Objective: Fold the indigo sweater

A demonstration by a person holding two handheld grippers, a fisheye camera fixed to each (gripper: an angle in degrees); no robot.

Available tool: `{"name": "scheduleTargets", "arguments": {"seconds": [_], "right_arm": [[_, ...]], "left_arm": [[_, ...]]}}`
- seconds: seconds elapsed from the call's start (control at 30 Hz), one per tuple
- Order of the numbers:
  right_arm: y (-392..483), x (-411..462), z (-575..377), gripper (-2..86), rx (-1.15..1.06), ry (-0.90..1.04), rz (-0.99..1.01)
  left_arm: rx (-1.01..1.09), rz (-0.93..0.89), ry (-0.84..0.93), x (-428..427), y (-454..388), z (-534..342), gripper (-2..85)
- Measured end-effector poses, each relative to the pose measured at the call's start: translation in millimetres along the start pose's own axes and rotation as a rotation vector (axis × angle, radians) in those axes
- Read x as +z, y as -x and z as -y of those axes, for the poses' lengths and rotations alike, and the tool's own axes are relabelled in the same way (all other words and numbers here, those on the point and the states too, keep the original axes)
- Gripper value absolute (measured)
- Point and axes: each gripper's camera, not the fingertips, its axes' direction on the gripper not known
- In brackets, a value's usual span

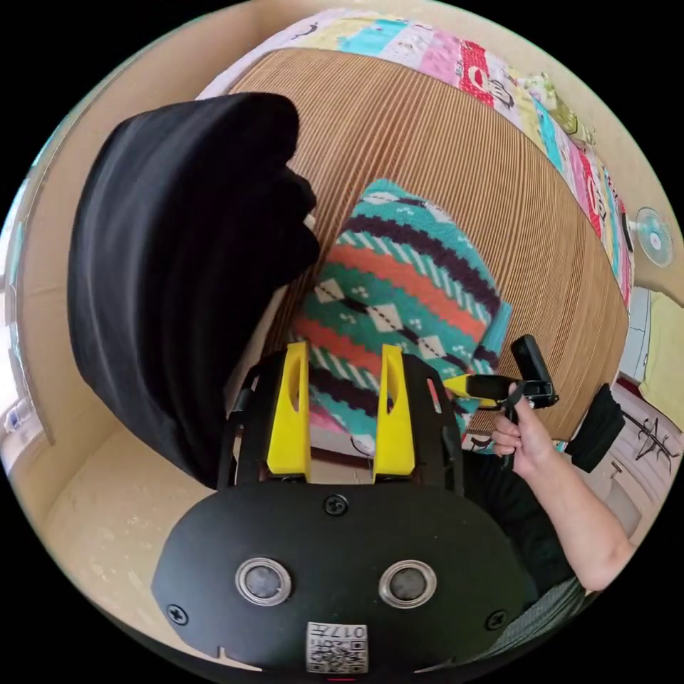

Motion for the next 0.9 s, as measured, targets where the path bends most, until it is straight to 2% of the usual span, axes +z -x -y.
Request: {"name": "scheduleTargets", "arguments": {"seconds": [0.1,0.17,0.3,0.4,0.53,0.73,0.83,0.9], "right_arm": [[38.1,30.4,22.4,17.1,-0.055,0.062,-0.126],[58.4,24.6,25.2,16.3,-0.103,0.111,-0.285],[59.5,-33.1,3.5,12.4,-0.168,0.142,-0.299],[40.5,-111.9,-38.3,6.4,-0.168,0.108,-0.194],[5.8,-231.0,-138.2,2.4,-0.041,-0.109,-0.176],[-24.0,-353.5,-308.2,0.8,0.023,-0.541,-0.091],[-49.4,-382.7,-382.8,0.8,0.084,-0.734,-0.029],[-68.9,-391.3,-422.6,1.0,0.118,-0.837,0.040]], "left_arm": [[0.014,-0.049,0.092,27.5,3.9,-15.1,13.5],[0.048,-0.072,0.156,57.8,-6.1,-26.6,12.9],[0.019,0.017,0.092,82.1,-43.9,-54.9,12.6],[-0.018,0.116,0.052,93.4,-72.4,-64.1,12.3],[-0.021,0.176,0.073,119.8,-93.9,-60.3,11.6],[-0.186,0.092,0.074,120.5,-95.4,-61.0,11.0],[-0.356,0.049,0.026,114.0,-99.0,-85.2,9.3],[-0.618,-0.131,-0.010,111.9,-92.0,-118.0,7.8]]}}
